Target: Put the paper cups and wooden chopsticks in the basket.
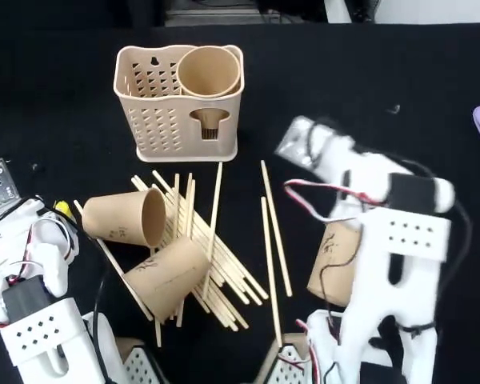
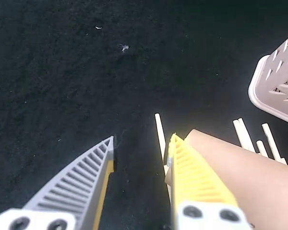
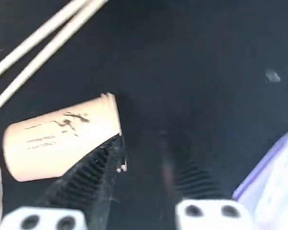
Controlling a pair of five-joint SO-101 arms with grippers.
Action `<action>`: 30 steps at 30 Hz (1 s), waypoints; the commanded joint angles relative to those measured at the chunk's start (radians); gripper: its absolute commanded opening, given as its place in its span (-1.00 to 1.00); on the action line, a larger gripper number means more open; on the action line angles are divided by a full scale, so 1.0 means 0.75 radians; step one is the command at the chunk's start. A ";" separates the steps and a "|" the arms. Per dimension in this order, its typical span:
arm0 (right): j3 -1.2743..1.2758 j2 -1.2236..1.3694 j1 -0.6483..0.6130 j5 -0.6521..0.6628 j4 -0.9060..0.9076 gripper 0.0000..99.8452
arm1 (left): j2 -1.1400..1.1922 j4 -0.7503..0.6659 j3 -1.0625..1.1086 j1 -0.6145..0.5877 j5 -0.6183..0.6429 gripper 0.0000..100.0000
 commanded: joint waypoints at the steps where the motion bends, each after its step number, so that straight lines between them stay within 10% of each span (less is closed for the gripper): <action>1: -0.101 0.085 0.153 -0.031 -0.014 -0.45 | -0.016 -0.027 -0.013 -0.009 0.016 -0.62; 8: -0.302 0.457 0.180 0.162 0.325 -0.48 | -0.016 -0.027 -0.013 -0.005 0.016 -0.62; 30: -0.347 0.969 0.178 0.546 0.331 -0.64 | -0.016 -0.027 -0.013 -0.005 0.016 -0.62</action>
